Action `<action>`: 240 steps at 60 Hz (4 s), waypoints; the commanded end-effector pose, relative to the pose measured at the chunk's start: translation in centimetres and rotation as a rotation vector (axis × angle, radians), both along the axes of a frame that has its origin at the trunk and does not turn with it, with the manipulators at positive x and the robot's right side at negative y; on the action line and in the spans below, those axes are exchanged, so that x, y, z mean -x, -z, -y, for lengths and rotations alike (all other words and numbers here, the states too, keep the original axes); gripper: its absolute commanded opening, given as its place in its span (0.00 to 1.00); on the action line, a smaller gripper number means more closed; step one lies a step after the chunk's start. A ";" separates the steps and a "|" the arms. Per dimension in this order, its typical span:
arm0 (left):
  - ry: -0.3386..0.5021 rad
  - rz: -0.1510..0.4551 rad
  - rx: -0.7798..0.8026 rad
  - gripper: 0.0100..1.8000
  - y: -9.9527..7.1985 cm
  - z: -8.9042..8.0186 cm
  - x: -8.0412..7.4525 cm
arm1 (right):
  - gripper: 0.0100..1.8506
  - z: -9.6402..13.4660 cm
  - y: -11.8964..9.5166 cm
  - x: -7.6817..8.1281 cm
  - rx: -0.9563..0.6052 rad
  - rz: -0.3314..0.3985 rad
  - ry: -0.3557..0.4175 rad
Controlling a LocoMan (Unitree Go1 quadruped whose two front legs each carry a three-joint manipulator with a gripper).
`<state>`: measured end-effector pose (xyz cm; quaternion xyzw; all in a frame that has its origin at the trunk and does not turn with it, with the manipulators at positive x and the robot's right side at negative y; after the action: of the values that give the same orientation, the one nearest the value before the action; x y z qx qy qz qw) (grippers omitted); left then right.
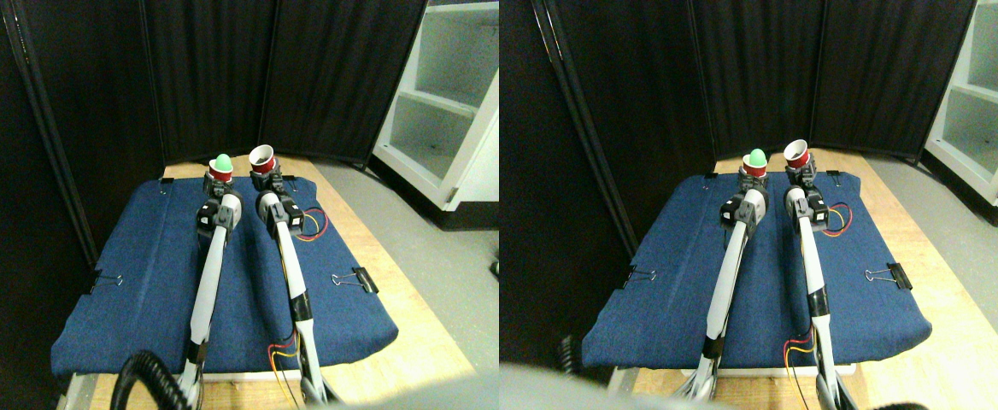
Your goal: Pour (bimanual)
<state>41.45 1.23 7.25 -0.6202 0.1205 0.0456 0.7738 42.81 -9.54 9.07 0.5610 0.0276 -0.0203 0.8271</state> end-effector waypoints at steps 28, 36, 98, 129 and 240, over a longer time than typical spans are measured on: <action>-0.060 0.004 -0.019 0.18 2.9 -1.8 -0.3 | 0.17 1.4 2.0 0.8 -0.098 0.024 0.033; -0.069 -0.009 -0.019 0.18 4.1 -2.4 -0.3 | 0.17 1.8 2.5 0.9 -0.119 0.027 0.029; -0.166 -0.051 -0.065 0.18 8.6 -5.0 0.1 | 0.17 2.2 9.7 2.0 -0.282 -0.086 0.155; -0.193 -0.051 -0.037 0.18 9.6 -6.0 -1.6 | 0.17 2.2 10.7 1.4 -0.250 -0.104 0.180; -0.211 -0.080 -0.089 0.73 10.7 -5.3 -0.5 | 0.70 2.5 11.3 1.5 -0.458 -0.220 0.209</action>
<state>42.00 7.17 -3.29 -0.5998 0.0751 0.1635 0.7797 41.26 -11.95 -3.19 0.7180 0.0838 -0.1754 0.6684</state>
